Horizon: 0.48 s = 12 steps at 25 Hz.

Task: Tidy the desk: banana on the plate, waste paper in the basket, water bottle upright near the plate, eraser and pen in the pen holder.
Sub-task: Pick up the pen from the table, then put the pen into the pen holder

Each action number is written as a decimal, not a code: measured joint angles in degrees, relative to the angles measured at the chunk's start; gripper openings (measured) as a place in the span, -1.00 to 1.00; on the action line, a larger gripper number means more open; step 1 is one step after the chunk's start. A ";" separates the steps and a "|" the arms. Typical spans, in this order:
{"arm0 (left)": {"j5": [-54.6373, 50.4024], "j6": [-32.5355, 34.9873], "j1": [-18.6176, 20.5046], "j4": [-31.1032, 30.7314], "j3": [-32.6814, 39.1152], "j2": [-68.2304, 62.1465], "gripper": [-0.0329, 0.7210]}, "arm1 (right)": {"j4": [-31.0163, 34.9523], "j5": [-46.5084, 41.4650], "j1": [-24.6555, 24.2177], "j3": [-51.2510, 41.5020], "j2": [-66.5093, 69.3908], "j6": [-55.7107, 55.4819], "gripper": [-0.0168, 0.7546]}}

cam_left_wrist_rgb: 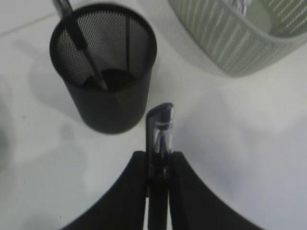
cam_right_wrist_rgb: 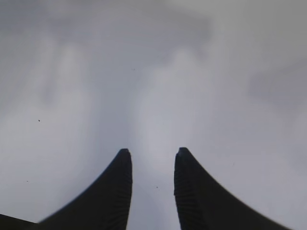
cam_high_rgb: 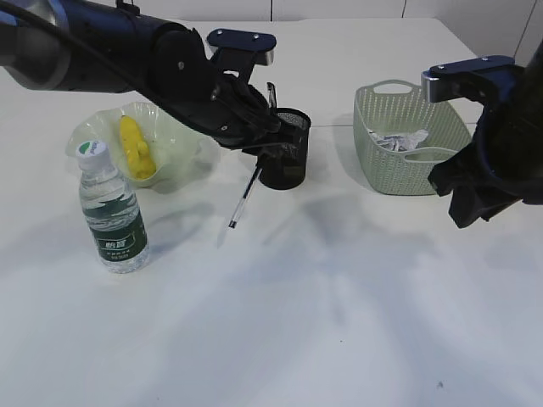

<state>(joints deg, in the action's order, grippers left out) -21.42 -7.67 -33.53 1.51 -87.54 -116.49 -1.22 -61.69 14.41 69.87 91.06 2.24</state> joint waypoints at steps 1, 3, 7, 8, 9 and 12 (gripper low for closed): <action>2.39 0.13 -0.13 0.15 0.00 0.00 -0.73 | 0.00 0.00 0.00 0.00 0.00 0.00 -0.36; 6.58 0.22 -0.25 0.52 0.00 0.00 -0.73 | 0.00 0.09 0.00 0.00 0.00 0.00 -0.36; 16.94 0.26 -1.03 1.17 0.00 0.00 -0.73 | 0.00 0.09 0.00 0.00 0.00 0.00 -0.36; 19.65 0.36 -1.06 1.32 0.00 0.00 -0.73 | 0.00 0.09 0.00 0.00 0.00 0.00 -0.36; 21.81 0.36 -1.15 1.45 0.00 0.00 -0.73 | 0.00 0.11 0.00 0.00 0.00 0.00 -0.36; 28.84 0.36 -1.28 1.66 0.00 0.00 -0.73 | 0.00 0.24 0.00 0.00 0.00 0.00 -0.36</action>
<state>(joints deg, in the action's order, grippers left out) 7.42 -7.32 -34.81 3.17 -87.54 -116.49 -1.22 -61.46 14.41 69.87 91.06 2.24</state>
